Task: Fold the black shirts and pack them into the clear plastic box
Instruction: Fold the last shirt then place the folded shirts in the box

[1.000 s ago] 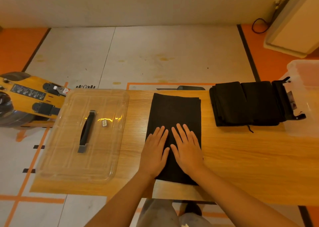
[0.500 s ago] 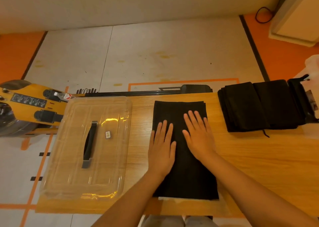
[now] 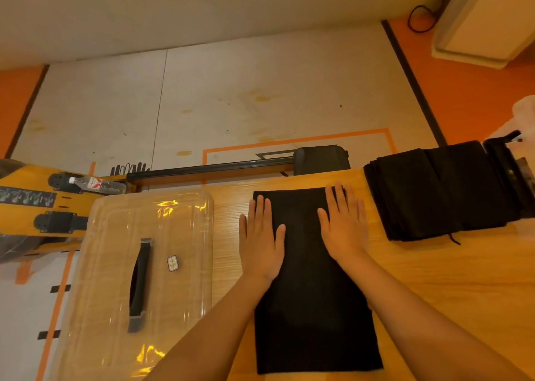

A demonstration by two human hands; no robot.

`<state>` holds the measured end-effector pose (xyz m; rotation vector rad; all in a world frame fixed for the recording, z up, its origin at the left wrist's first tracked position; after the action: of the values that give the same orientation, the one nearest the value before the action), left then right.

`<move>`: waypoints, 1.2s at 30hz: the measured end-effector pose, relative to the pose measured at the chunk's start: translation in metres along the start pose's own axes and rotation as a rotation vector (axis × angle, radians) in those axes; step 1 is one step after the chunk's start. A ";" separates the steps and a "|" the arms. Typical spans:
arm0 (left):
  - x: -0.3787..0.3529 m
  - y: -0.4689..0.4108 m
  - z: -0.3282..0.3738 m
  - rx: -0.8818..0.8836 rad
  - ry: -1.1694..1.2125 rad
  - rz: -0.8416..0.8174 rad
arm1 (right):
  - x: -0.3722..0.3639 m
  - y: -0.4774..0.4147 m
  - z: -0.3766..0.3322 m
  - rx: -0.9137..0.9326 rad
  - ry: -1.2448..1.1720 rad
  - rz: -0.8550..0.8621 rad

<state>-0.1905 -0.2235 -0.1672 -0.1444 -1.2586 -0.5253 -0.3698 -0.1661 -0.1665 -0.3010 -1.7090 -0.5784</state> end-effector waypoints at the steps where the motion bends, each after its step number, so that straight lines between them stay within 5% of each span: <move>1: 0.002 -0.004 0.003 -0.006 -0.001 0.013 | 0.004 -0.002 -0.002 -0.004 -0.022 0.022; 6: -0.004 -0.023 0.017 -0.261 -0.143 -0.045 | -0.004 0.002 -0.019 0.100 0.030 0.023; 11: 0.018 -0.022 -0.018 -0.095 -0.108 -0.040 | 0.007 0.011 0.016 -0.040 0.057 0.072; 17: -0.018 0.071 0.036 -0.214 0.064 -0.019 | -0.030 0.098 -0.061 0.351 0.094 -0.028; 22: -0.019 0.084 -0.010 -0.179 -0.095 -0.023 | -0.021 0.083 -0.003 0.159 0.101 -0.012; 26: -0.007 0.105 -0.021 -0.064 0.024 -0.003 | -0.008 0.090 0.020 0.081 0.059 0.028; 31: -0.035 0.161 0.026 -0.300 0.017 -0.085 | -0.029 0.173 -0.040 0.481 0.033 -0.032; 36: -0.038 0.185 -0.003 -0.314 -0.122 -0.108 | -0.042 0.178 0.007 0.403 0.123 -0.077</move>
<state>-0.1115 -0.0515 -0.1706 -0.3789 -1.3009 -0.8165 -0.2773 -0.0079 -0.1706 0.0864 -1.6784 -0.2905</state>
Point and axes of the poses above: each hand's wrist, its own y-axis away from the middle knuckle, its own x-axis out of the back of the hand, z = x × y, the point moved 9 cm from there along -y, towards the middle knuckle, and after that the axes turned 2 degrees about -z, right-handed, at the moved point
